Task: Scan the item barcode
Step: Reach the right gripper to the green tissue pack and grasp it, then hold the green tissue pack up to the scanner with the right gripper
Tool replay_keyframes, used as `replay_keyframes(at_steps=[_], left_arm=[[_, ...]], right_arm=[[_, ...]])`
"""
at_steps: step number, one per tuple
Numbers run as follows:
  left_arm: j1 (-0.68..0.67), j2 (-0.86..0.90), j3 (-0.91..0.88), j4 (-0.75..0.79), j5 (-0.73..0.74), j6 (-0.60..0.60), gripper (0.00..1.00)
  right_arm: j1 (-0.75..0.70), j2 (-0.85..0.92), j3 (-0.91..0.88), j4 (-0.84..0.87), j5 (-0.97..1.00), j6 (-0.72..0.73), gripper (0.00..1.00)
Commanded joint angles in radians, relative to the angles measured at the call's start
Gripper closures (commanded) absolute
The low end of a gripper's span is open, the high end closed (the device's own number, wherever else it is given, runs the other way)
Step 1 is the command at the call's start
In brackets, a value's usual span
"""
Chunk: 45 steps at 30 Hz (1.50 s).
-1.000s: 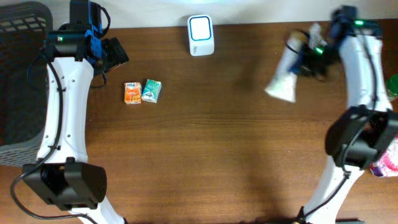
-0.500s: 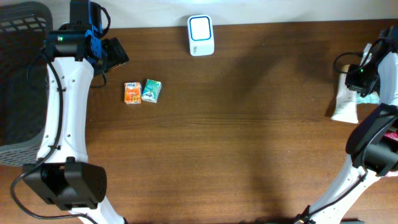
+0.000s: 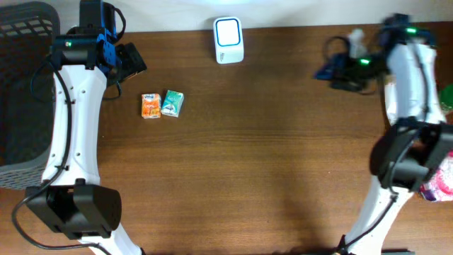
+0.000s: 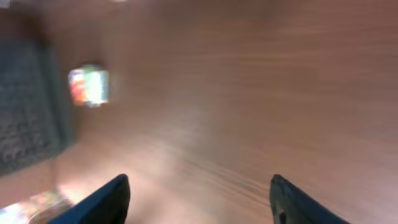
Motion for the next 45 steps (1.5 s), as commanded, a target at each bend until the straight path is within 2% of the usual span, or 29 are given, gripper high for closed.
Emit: replay_keyframes(at_steps=[1,3,7,11,15,19,28,32,33,34,35,37,38,43,44,45], left_arm=[[0.004,0.000,0.000,-0.002,-0.007,-0.009,0.01],[0.004,0.000,0.000,-0.002,-0.007,-0.009,0.01],[0.004,0.000,0.000,-0.002,-0.007,-0.009,0.01],[0.004,0.000,0.000,-0.002,-0.007,-0.009,0.01],[0.004,0.000,0.000,-0.002,-0.007,-0.009,0.01],[0.004,0.000,0.000,-0.002,-0.007,-0.009,0.01],[0.004,0.000,0.000,-0.002,-0.007,-0.009,0.01],[0.004,0.000,0.000,-0.002,-0.007,-0.009,0.01],[0.004,0.000,0.000,-0.002,-0.007,-0.009,0.01],[0.004,0.000,0.000,-0.002,-0.007,-0.009,0.01],[0.004,0.000,0.000,-0.002,-0.007,-0.009,0.01],[0.004,0.001,0.000,-0.002,-0.007,-0.009,0.01],[0.004,0.000,0.000,-0.002,-0.007,-0.009,0.01],[0.004,0.000,0.000,-0.002,-0.007,-0.009,0.01],[0.004,0.000,0.000,-0.002,-0.007,-0.009,0.01],[0.004,0.001,0.000,-0.002,-0.007,-0.009,0.01]], right_arm=[[0.201,-0.005,0.015,0.121,-0.080,0.131,0.21],[0.335,0.013,0.015,0.257,0.025,0.348,0.17],[0.542,0.052,0.015,0.520,0.234,0.652,0.16],[0.669,0.097,0.014,0.655,0.361,0.823,0.17],[0.745,0.166,0.014,0.750,0.386,0.911,0.24],[0.801,0.234,0.014,0.799,0.386,0.919,0.33],[0.813,0.351,0.014,0.866,0.385,0.936,0.34],[0.814,0.376,0.014,0.884,0.385,0.932,0.46],[0.814,0.378,0.014,0.884,0.379,0.932,0.59],[0.813,0.378,0.014,0.883,0.370,0.932,0.67],[0.813,0.378,0.014,0.884,0.357,0.924,0.80],[0.813,0.378,0.014,0.884,0.333,0.893,0.84],[0.811,0.378,0.014,0.883,0.309,0.871,0.96],[0.731,0.341,0.018,0.833,0.049,0.769,0.96],[0.703,0.330,0.018,0.832,-0.034,0.719,0.96],[0.638,0.314,0.018,0.824,-0.227,0.576,0.96]])
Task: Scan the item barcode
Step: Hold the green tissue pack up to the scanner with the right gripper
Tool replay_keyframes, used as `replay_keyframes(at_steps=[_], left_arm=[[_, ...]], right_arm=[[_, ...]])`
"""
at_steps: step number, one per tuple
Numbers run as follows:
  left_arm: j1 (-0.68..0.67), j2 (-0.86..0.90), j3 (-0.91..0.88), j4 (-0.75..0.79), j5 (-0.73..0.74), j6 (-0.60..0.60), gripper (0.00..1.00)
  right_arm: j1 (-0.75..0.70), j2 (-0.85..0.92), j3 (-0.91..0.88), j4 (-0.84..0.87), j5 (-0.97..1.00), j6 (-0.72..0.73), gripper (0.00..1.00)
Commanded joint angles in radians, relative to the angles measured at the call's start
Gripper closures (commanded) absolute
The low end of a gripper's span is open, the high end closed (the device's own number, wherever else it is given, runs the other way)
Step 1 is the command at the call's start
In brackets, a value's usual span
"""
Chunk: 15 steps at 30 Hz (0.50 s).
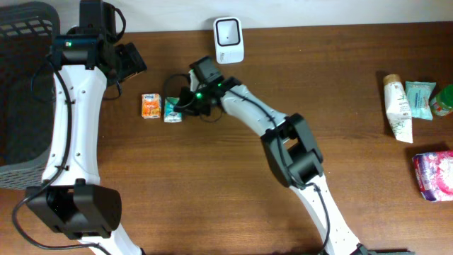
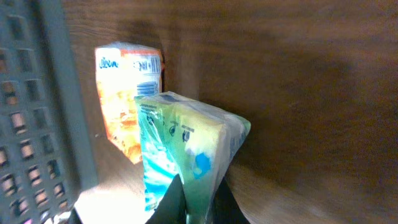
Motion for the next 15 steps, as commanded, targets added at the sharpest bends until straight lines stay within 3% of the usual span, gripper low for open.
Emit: replay_keyframes(at_steps=[1,3,7,15], left_arm=[[0.004,0.000,0.000,-0.002,-0.007,-0.009,0.01],[0.004,0.000,0.000,-0.002,-0.007,-0.009,0.01],[0.004,0.001,0.000,-0.002,-0.007,-0.009,0.01],[0.002,0.001,0.000,-0.002,-0.007,-0.009,0.01]], right_arm=[[-0.136,-0.040,0.009,-0.018,-0.388,-0.250,0.96],[-0.240,-0.040,0.009,-0.023,-0.627,-0.279,0.96],[-0.362,-0.040,0.009,-0.019,-0.916,-0.344,0.96],[-0.470,-0.054,0.009,0.003,-0.916,-0.346,0.96]])
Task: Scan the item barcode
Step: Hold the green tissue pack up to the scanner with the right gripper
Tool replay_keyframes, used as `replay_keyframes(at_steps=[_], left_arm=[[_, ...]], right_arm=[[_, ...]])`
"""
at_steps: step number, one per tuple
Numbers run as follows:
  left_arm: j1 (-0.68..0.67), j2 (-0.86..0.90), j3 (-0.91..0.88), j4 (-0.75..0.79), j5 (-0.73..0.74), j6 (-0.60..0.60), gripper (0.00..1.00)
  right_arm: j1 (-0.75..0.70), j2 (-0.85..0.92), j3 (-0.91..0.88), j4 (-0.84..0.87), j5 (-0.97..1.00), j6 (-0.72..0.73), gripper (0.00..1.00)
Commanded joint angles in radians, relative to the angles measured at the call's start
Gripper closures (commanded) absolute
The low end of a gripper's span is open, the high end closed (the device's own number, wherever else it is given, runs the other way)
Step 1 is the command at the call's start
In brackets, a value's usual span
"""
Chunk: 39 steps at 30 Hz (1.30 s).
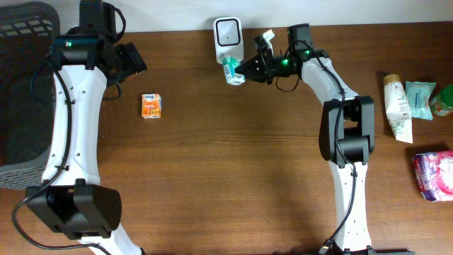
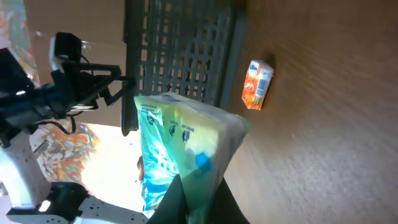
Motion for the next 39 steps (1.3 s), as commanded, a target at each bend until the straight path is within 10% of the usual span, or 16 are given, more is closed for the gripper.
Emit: replay_keyframes(at_steps=[1,18,24,29,39], left_arm=[[0.002,0.001,0.000,-0.001,-0.007,-0.009,0.01],[0.002,0.000,0.000,-0.001,-0.007,-0.009,0.01],[0.002,0.001,0.000,-0.001,-0.007,-0.009,0.01],[0.002,0.000,0.000,-0.001,-0.007,-0.009,0.01],[0.002,0.000,0.000,-0.001,-0.007,-0.009,0.01]], right_arm=[[-0.016,-0.057,0.009,0.053,-0.042,-0.018,0.96],[-0.001,-0.064,0.009,0.282,0.112,0.139,0.96],[0.024,-0.126,0.009,-0.187,0.553,-0.120,0.96],[0.056,-0.324,0.009,-0.507,1.356,-0.261,0.96],[0.260,-0.306,0.009,0.028,1.904,-0.680,0.96]])
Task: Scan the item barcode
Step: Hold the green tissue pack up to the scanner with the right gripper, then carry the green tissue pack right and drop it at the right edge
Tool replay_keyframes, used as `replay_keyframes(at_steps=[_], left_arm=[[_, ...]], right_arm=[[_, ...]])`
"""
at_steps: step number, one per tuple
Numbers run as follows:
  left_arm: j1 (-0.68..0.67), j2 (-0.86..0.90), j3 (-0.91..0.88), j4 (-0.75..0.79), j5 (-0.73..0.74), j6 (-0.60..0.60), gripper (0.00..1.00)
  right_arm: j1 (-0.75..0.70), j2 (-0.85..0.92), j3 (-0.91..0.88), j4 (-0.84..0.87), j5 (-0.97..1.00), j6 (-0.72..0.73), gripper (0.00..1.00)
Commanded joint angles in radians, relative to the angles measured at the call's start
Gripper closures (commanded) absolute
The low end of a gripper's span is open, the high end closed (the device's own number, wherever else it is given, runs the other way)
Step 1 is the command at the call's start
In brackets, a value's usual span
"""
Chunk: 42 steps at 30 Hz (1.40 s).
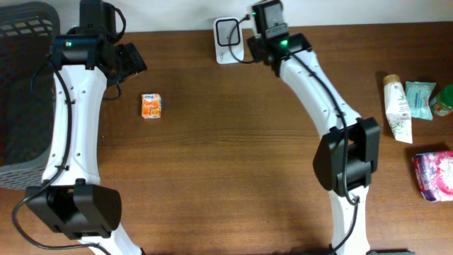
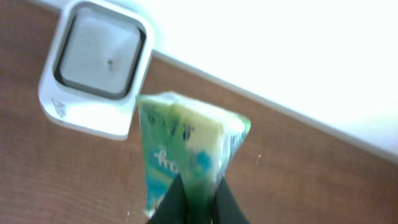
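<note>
My right gripper point(image 2: 198, 190) is shut on a green and white packet point(image 2: 186, 143) and holds it upright above the brown table, just right of the white barcode scanner point(image 2: 96, 68). The scanner's grey window faces up. Seen from overhead, the right gripper point(image 1: 253, 41) sits beside the scanner point(image 1: 226, 32) at the table's back edge, and the packet is hidden under the wrist. My left gripper point(image 1: 132, 60) hangs at the far left, away from both; its jaws cannot be made out.
An orange packet point(image 1: 151, 105) lies on the table at the left. A dark mesh basket point(image 1: 21, 85) stands off the left edge. At the right edge lie a tube point(image 1: 396, 106), a teal packet point(image 1: 420, 98), a green bottle point(image 1: 446, 99) and a pink pack point(image 1: 433, 176).
The right gripper, still shut on the green packet, has gone from in front of the scanner's right corner to the back edge beside it, with the wrist turned. The left arm has not moved.
The right gripper was open at the far right while the green and orange packets lay side by side at the left. Then it was shut on the green packet beside the orange one. Then it held the packet near the scanner, and now right beside the scanner's window.
</note>
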Motion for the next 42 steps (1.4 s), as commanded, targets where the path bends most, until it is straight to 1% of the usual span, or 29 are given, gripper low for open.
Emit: replay_keyframes(at_steps=[1,2,5,7,9,12,16,19,20,21,23,24,25,26,29,31,34,37,42], left_arm=[[0.002,0.001,0.000,-0.002,-0.007,-0.009,0.01],[0.002,0.000,0.000,-0.002,-0.006,-0.009,0.01],[0.002,0.001,0.000,-0.002,-0.007,-0.009,0.01],[0.002,0.000,0.000,-0.002,-0.007,-0.009,0.01],[0.002,0.000,0.000,-0.002,-0.007,-0.009,0.01],[0.002,0.000,0.000,-0.002,-0.007,-0.009,0.01],[0.002,0.000,0.000,-0.002,-0.007,-0.009,0.01],[0.002,0.001,0.000,-0.002,-0.007,-0.009,0.01],[0.002,0.000,0.000,-0.002,-0.007,-0.009,0.01],[0.002,0.000,0.000,-0.002,-0.007,-0.009,0.01],[0.002,0.000,0.000,-0.002,-0.007,-0.009,0.01],[0.002,0.000,0.000,-0.002,-0.007,-0.009,0.01],[0.002,0.000,0.000,-0.002,-0.007,-0.009,0.01],[0.002,0.000,0.000,-0.002,-0.006,-0.009,0.01],[0.002,0.000,0.000,-0.002,-0.007,-0.009,0.01],[0.002,0.000,0.000,-0.002,-0.007,-0.009,0.01],[0.002,0.000,0.000,-0.002,-0.007,-0.009,0.01],[0.002,0.000,0.000,-0.002,-0.007,-0.009,0.01],[0.003,0.000,0.000,-0.002,-0.007,-0.009,0.01]], right_arm=[[0.018,0.025,0.010,0.151,0.083,-0.092,0.96],[0.025,0.044,0.010,0.215,0.077,-0.092,0.96],[0.051,0.112,0.010,0.328,0.034,-0.195,0.96],[0.062,0.150,0.010,0.372,0.034,-0.200,0.96],[0.067,0.167,0.010,0.388,0.011,-0.209,0.96],[0.072,0.183,0.010,0.392,-0.048,-0.332,0.96],[0.071,0.183,0.010,0.392,-0.045,-0.331,0.96],[0.069,0.178,0.010,0.393,-0.010,-0.219,0.96],[0.054,0.166,0.010,0.388,0.029,-0.094,0.96],[0.040,0.154,0.010,0.377,0.034,-0.017,0.96],[-0.025,0.109,0.010,0.321,0.034,0.184,0.96],[-0.074,0.079,0.010,0.265,0.033,0.266,0.96],[-0.117,0.053,0.010,0.201,0.034,0.315,0.96],[-0.202,0.019,0.010,0.072,0.034,0.352,0.96],[-0.325,-0.004,0.010,-0.160,0.034,0.359,0.96],[-0.424,0.000,0.010,-0.364,0.034,0.359,0.96],[-0.542,0.000,0.009,-0.525,0.054,0.360,0.96],[-0.636,0.000,0.009,-0.617,0.177,0.436,0.96],[-0.761,0.000,0.009,-0.656,0.180,0.437,0.96]])
